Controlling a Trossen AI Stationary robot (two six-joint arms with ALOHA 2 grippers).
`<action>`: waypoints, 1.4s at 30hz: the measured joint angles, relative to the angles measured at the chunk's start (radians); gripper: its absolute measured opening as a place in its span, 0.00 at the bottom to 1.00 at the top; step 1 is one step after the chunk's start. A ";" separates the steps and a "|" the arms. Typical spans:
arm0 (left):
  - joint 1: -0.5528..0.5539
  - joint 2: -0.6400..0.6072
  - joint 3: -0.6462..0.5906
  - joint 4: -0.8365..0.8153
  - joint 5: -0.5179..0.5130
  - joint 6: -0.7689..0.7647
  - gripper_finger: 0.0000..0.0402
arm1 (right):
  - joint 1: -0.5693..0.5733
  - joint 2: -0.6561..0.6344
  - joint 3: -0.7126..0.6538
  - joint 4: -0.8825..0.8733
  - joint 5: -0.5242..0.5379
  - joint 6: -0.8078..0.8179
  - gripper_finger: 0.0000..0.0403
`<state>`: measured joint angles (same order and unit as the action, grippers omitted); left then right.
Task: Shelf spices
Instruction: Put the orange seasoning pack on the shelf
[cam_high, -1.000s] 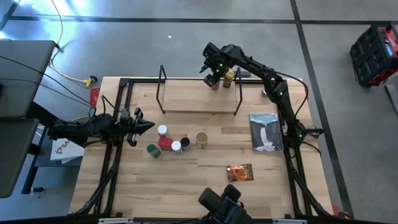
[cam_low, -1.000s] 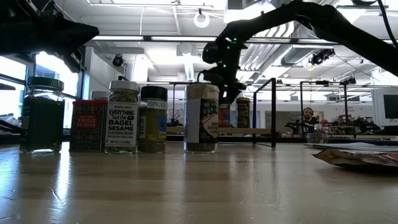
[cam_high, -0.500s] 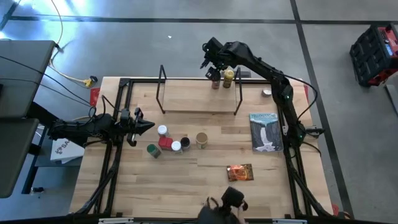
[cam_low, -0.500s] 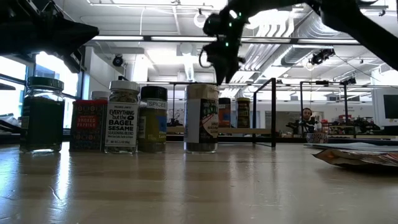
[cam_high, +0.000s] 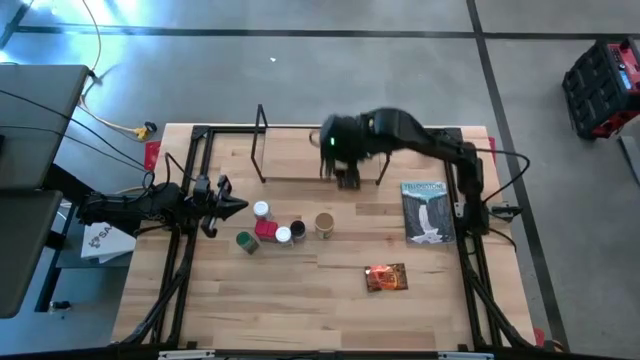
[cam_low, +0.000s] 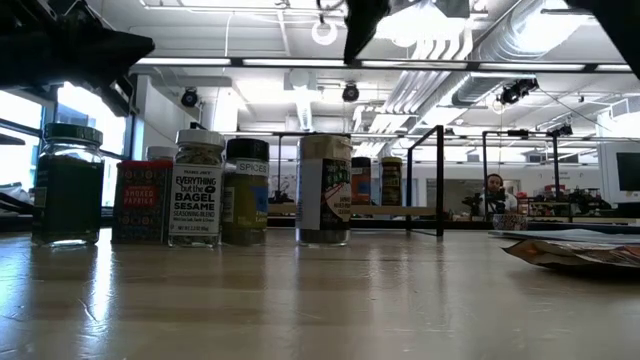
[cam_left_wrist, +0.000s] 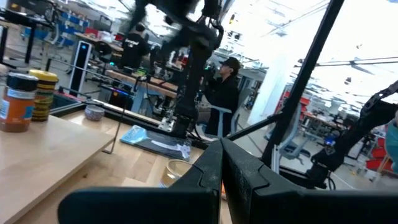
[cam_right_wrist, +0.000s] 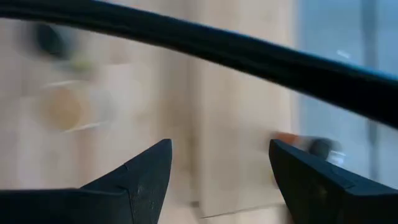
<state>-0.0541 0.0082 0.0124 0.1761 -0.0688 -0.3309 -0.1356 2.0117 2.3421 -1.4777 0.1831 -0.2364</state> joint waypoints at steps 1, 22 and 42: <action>0.000 0.000 0.000 0.000 0.007 0.000 0.01 | 0.032 -0.004 0.000 -0.015 -0.033 0.008 0.65; 0.000 0.000 0.000 -0.008 0.034 -0.007 0.01 | 0.577 -0.402 -0.924 0.204 0.133 0.769 0.65; 0.000 0.000 0.000 0.002 0.011 0.021 0.01 | 0.605 -0.611 -1.672 0.865 -0.244 1.143 0.65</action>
<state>-0.0542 0.0082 0.0128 0.1778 -0.0574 -0.3096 0.4695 1.4002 0.6698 -0.6132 -0.0605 0.9061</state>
